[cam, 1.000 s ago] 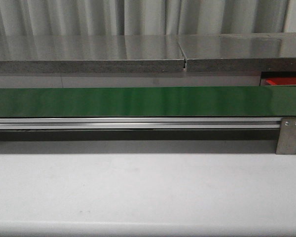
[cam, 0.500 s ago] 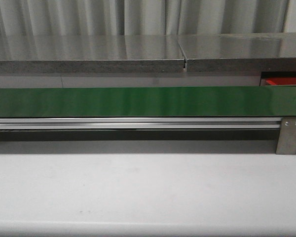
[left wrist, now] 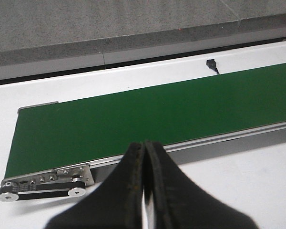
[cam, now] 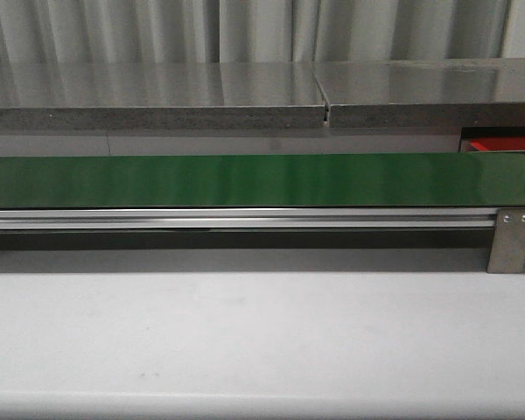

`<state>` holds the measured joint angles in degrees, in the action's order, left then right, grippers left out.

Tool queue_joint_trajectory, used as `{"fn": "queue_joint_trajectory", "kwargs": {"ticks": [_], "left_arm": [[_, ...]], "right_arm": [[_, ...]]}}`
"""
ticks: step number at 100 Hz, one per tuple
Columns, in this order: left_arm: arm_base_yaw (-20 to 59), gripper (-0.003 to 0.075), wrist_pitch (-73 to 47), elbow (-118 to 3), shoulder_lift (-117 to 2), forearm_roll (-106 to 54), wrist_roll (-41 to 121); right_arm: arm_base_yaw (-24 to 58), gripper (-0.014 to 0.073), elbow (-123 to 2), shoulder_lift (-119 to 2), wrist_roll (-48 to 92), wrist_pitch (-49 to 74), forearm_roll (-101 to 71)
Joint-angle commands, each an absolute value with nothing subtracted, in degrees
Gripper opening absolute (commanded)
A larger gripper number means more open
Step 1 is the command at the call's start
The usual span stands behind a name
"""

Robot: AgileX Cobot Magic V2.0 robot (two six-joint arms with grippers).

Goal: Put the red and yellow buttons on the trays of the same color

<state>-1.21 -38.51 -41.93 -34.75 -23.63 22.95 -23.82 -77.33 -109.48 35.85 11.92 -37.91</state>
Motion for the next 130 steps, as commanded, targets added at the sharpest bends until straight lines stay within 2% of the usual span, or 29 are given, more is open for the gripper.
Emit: {"fn": "queue_joint_trajectory", "kwargs": {"ticks": [1,9,16,21,33,40,88,130], "left_arm": [[-0.8,-0.0020,-34.9,-43.5,-34.8,-25.2,22.8],[-0.8,-0.0020,-34.9,-43.5,-34.8,-25.2,22.8],[-0.8,-0.0020,-34.9,-43.5,-34.8,-25.2,22.8],[-0.8,-0.0020,-34.9,-43.5,-34.8,-25.2,22.8],[-0.8,-0.0020,-34.9,-43.5,-34.8,-25.2,22.8],[-0.8,-0.0020,-34.9,-43.5,-34.8,-25.2,22.8],[-0.8,-0.0020,-34.9,-43.5,-34.8,-25.2,22.8],[-0.8,-0.0020,-34.9,-43.5,-34.8,-25.2,22.8]], "right_arm": [[-23.7,0.0590,-76.5,-102.4,37.4,8.5,-37.1],[-23.1,0.0577,-73.8,-99.0,38.0,7.8,-36.6],[-22.2,0.0491,-71.8,-96.2,39.1,7.9,-36.2],[-21.5,0.0387,-70.3,-94.1,39.9,7.9,-35.9],[-19.3,0.0057,-66.5,-89.3,40.3,8.0,-35.7],[-17.7,-0.0099,-64.5,-86.7,40.3,7.9,-35.7],[-8.5,-0.0091,-54.5,-70.5,40.3,8.2,-35.7],[-7.9,-0.0091,-46.7,-58.6,40.3,5.3,-35.7]]}}
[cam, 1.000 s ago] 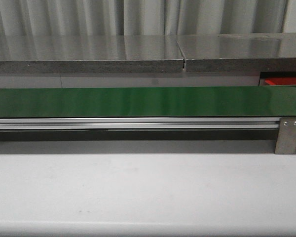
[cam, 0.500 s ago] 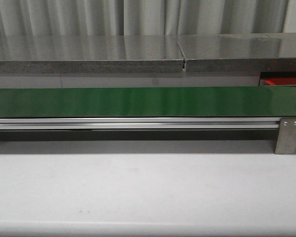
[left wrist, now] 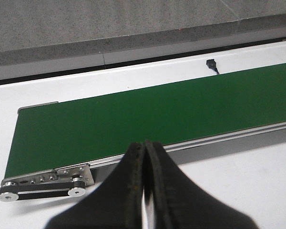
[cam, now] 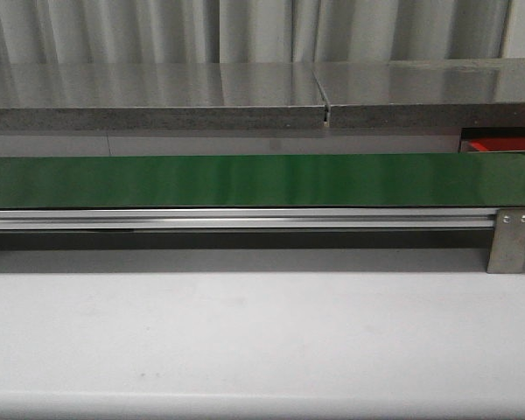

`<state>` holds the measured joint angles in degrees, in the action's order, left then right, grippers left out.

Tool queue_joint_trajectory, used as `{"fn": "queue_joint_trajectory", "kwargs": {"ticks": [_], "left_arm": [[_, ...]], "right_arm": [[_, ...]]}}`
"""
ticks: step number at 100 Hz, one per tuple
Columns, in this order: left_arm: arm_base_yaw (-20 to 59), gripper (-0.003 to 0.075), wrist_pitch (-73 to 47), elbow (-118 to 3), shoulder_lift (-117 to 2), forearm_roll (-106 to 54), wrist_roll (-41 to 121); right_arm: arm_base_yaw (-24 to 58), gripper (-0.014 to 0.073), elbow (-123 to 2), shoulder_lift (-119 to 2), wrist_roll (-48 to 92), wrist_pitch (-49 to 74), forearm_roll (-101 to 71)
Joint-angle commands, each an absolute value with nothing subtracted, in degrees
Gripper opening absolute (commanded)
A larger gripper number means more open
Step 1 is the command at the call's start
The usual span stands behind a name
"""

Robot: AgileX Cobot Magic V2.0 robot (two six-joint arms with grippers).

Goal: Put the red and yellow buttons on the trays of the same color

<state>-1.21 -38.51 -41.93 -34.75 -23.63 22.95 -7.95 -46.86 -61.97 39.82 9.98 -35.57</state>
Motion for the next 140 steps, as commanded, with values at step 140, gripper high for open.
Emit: {"fn": "queue_joint_trajectory", "kwargs": {"ticks": [140], "left_arm": [[-0.8,-0.0020,-34.9,-43.5,-34.8,-25.2,22.8]], "right_arm": [[-4.0,-0.0090,-20.9,-19.3,1.8,7.2,-0.4]]}}
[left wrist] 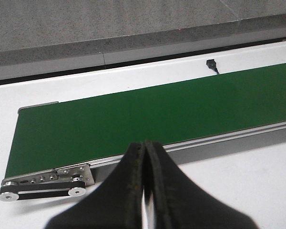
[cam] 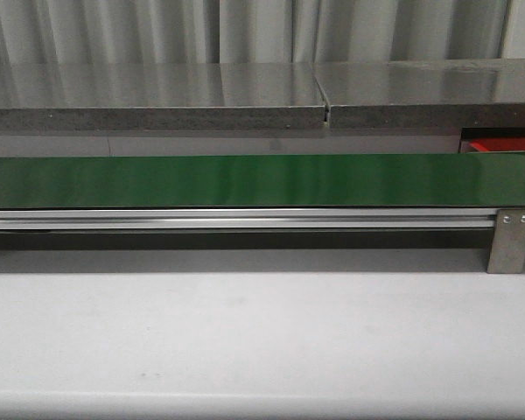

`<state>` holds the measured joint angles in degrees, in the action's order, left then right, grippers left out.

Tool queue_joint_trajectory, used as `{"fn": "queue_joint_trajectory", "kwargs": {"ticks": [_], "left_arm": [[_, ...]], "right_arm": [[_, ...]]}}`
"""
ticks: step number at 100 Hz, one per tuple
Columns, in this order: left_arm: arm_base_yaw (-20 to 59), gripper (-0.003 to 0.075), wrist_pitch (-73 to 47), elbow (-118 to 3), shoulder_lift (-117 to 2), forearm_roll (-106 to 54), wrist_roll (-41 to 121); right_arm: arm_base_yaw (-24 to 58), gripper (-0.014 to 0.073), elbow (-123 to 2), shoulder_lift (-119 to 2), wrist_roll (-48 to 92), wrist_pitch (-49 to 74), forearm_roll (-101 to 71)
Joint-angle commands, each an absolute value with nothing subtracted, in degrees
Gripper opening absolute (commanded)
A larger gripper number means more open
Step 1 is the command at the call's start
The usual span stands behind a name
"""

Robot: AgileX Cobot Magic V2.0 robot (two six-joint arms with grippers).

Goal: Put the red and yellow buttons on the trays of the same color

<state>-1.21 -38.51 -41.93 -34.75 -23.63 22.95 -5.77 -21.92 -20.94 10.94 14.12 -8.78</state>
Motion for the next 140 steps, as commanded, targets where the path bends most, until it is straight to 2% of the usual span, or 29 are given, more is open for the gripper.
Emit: {"fn": "queue_joint_trajectory", "kwargs": {"ticks": [1,19,57,79,140], "left_arm": [[-0.8,-0.0020,-34.9,-43.5,-34.8,-25.2,22.8],[-0.8,-0.0020,-34.9,-43.5,-34.8,-25.2,22.8],[-0.8,-0.0020,-34.9,-43.5,-34.8,-25.2,22.8],[-0.8,-0.0020,-34.9,-43.5,-34.8,-25.2,22.8],[-0.8,-0.0020,-34.9,-43.4,-34.9,-25.2,22.8]], "right_arm": [[-3.9,-0.0090,-20.2,-19.0,0.7,6.5,0.6],[-1.6,-0.0090,-12.6,-16.2,-4.4,-3.3,5.7],[-6.3,-0.0088,0.4,-6.1,-5.6,-11.7,5.0],[-6.6,-0.0088,0.3,2.0,-5.2,-2.4,5.8],[-6.6,-0.0090,0.2,1.7,-5.2,-4.1,5.9]]}}
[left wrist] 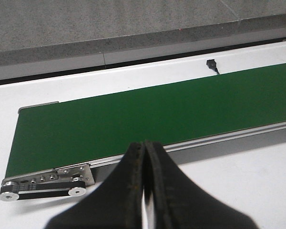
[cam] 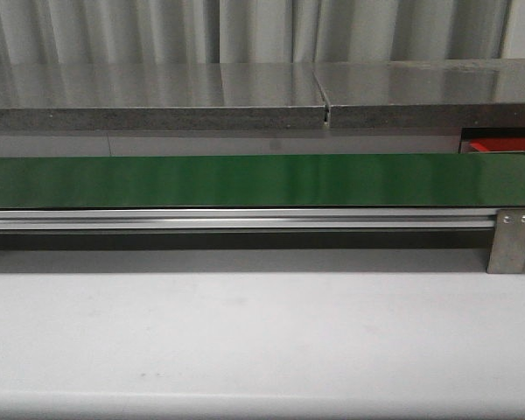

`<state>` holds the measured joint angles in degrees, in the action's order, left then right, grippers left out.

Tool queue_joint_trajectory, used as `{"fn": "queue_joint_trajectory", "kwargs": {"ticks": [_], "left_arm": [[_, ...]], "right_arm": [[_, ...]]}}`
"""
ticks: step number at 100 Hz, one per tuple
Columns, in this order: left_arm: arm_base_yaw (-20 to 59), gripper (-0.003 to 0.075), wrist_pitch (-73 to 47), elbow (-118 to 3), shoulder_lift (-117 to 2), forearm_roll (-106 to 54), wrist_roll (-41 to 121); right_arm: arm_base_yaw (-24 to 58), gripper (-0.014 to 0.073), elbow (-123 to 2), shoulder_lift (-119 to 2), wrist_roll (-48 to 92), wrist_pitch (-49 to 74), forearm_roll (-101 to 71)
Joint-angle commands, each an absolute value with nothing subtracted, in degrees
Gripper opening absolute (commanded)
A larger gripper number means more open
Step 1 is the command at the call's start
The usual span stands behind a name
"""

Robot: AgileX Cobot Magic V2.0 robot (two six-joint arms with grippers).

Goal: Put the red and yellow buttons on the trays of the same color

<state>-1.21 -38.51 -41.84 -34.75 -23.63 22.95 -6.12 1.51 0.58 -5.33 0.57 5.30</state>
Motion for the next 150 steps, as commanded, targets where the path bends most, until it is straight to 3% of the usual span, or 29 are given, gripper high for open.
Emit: {"fn": "queue_joint_trajectory", "kwargs": {"ticks": [1,54,71,96,107,150], "left_arm": [[-0.8,-0.0020,-34.9,-43.4,-34.9,-25.2,22.8],[-0.8,-0.0020,-34.9,-43.4,-34.9,-25.2,22.8],[-0.5,-0.0020,-28.9,-42.1,-33.6,-22.4,20.2],[2.6,-0.0020,-7.7,-32.1,-29.0,-5.5,0.0],[2.6,-0.0020,0.5,-26.2,-26.2,-5.3,-0.7],[2.6,-0.0020,2.8,-10.0,-10.1,-5.7,-0.8]], "right_arm": [[-6.6,-0.0090,0.2,1.7,-5.2,-4.1,5.9],[-6.6,-0.0090,0.2,1.7,-5.2,-4.1,5.9],[-6.6,-0.0090,0.2,1.7,-5.2,-4.1,5.9],[-6.6,-0.0090,0.2,1.7,-5.2,-4.1,5.9],[-6.6,-0.0090,0.2,1.7,-5.2,-4.1,5.9],[-6.6,-0.0090,0.2,1.7,-5.2,-4.1,5.9]]}}
